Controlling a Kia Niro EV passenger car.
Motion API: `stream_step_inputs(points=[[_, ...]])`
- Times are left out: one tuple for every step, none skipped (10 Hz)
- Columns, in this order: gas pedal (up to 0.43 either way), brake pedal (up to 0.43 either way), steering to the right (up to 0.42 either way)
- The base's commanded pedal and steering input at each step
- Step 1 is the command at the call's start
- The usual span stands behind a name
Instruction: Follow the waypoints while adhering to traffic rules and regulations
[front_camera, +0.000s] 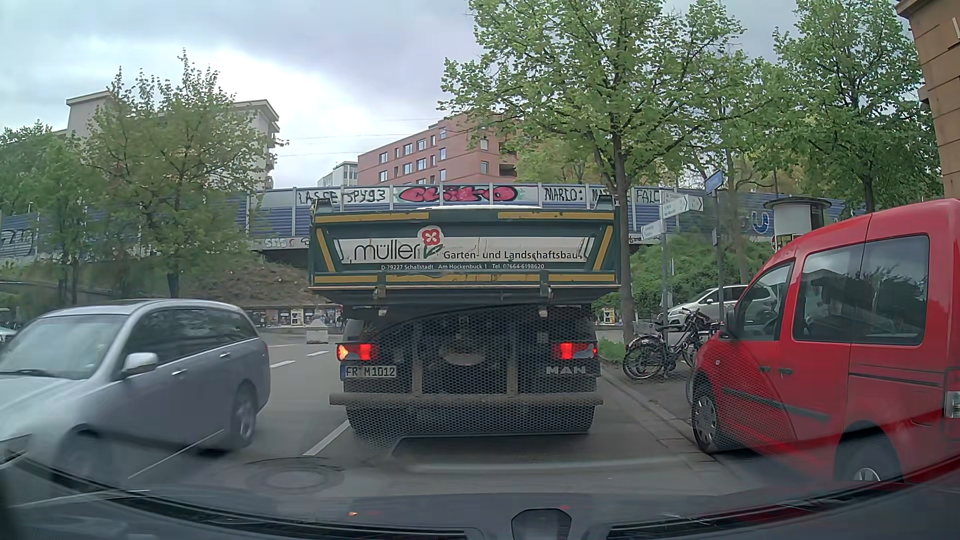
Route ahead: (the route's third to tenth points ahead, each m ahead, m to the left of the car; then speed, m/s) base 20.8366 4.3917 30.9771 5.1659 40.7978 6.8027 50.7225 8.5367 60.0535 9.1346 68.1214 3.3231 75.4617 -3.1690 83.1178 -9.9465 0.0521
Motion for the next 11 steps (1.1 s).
stream_step_inputs(points=[[0.000, 0.177, 0.004], [0.000, 0.189, 0.004], [0.000, 0.207, 0.004], [0.000, 0.213, 0.004], [0.000, 0.226, 0.004], [0.000, 0.226, 0.004], [0.000, 0.226, 0.004], [0.000, 0.220, 0.004], [0.000, 0.220, 0.004], [0.000, 0.226, 0.004], [0.000, 0.226, 0.004]])
